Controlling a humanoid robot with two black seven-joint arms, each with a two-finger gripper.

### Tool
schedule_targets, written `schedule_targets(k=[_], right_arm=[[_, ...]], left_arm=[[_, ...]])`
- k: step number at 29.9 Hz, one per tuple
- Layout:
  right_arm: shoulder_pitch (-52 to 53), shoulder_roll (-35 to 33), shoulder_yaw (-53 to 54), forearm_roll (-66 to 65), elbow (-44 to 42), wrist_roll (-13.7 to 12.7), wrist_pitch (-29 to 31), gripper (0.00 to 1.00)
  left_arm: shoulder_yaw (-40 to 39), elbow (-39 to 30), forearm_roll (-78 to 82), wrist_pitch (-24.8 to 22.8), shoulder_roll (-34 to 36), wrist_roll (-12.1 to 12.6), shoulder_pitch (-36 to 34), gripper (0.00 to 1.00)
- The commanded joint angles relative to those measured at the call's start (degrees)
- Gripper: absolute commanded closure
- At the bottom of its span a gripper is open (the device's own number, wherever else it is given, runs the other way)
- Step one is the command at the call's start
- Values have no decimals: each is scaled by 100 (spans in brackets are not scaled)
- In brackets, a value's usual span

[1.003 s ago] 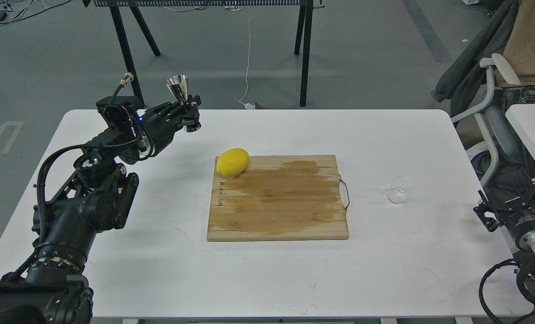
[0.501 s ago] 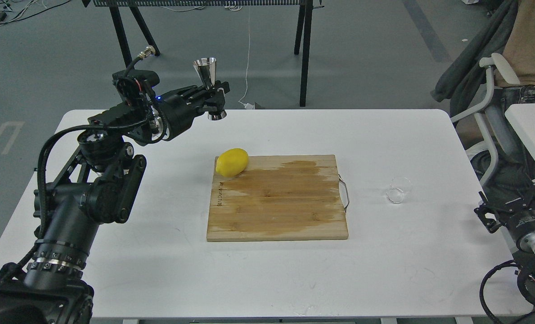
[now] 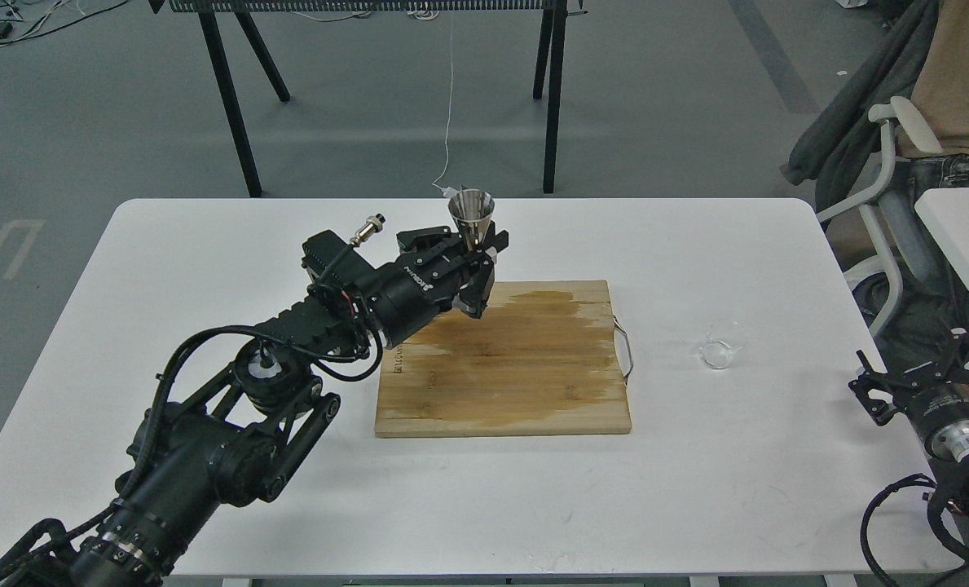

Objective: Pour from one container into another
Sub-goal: 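Lower the jigger onto the cutting board beside the lemon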

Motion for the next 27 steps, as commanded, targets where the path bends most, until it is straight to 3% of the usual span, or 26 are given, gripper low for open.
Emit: schedule_targets(k=[1, 11, 18, 27], right_arm=[[0, 1, -9, 0, 0, 0, 0, 0], [0, 71, -18, 0, 0, 0, 0, 0], [0, 98, -18, 0, 18, 9, 0, 0], [9, 98, -9, 9, 27, 9, 0, 0]], left_arm=[[365, -154, -2, 203, 0, 0, 159, 94], [526, -761, 7, 397, 0, 0, 159, 93], [526, -814, -2, 362, 0, 0, 159, 93], [526, -814, 7, 344, 0, 0, 167, 81]])
